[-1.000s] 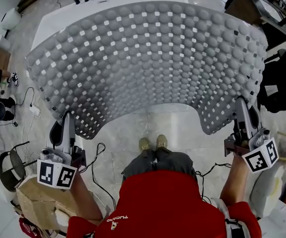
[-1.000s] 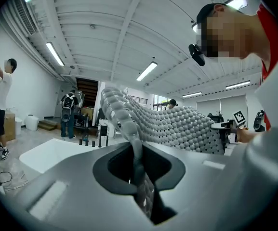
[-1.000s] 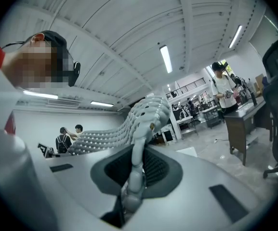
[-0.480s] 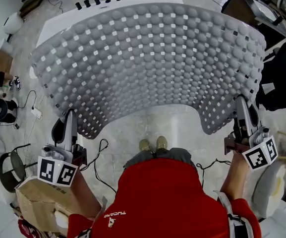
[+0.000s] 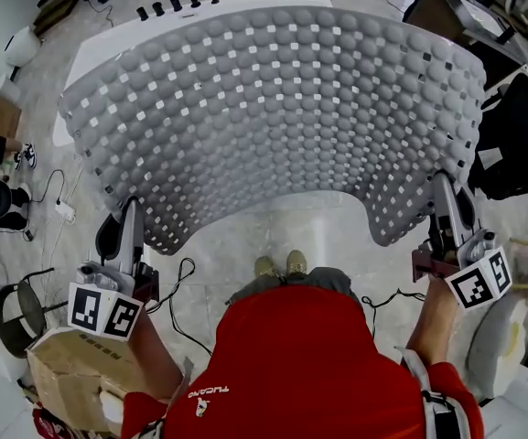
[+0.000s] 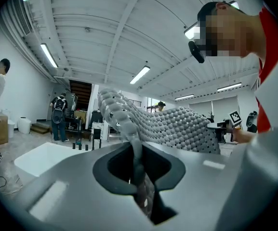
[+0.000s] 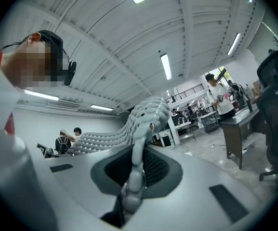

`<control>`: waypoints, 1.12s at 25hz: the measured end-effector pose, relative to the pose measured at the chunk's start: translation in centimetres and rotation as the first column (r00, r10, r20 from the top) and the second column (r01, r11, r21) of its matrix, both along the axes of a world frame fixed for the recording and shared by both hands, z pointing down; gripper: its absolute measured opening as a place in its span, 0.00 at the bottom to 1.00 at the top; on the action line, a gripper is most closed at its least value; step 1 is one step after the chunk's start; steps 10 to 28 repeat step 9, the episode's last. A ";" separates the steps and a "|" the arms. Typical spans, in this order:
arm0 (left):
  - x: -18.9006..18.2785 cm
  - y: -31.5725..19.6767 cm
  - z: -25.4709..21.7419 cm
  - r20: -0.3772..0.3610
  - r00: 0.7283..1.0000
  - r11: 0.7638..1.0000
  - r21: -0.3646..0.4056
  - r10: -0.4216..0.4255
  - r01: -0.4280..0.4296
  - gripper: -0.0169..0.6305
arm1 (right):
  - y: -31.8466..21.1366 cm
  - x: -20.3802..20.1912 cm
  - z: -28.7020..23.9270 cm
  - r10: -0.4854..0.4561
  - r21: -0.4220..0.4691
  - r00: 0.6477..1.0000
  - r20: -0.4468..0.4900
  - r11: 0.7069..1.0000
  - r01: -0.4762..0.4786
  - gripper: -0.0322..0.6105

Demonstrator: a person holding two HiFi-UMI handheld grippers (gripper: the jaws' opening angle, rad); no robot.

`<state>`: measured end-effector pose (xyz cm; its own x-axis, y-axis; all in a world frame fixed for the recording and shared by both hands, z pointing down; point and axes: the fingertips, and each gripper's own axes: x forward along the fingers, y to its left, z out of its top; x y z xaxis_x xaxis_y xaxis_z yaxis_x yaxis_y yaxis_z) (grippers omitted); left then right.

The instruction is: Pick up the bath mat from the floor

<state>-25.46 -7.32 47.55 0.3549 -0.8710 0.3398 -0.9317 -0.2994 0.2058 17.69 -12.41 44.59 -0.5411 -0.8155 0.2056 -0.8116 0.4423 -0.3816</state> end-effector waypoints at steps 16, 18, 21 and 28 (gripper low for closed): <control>-0.2 -0.1 0.5 -0.001 1.000 1.000 0.007 0.012 -0.012 0.09 | -0.1 -0.4 0.5 -0.003 0.003 1.000 -0.005 1.000 0.003 0.10; -0.2 -0.1 0.5 -0.001 1.000 1.000 0.007 0.012 -0.012 0.09 | -0.1 -0.4 0.5 -0.003 0.003 1.000 -0.005 1.000 0.003 0.10; -0.2 -0.1 0.5 -0.001 1.000 1.000 0.007 0.012 -0.012 0.09 | -0.1 -0.4 0.5 -0.003 0.003 1.000 -0.005 1.000 0.003 0.10; -0.2 -0.1 0.5 -0.001 1.000 1.000 0.007 0.012 -0.012 0.09 | -0.1 -0.4 0.5 -0.003 0.003 1.000 -0.005 1.000 0.003 0.10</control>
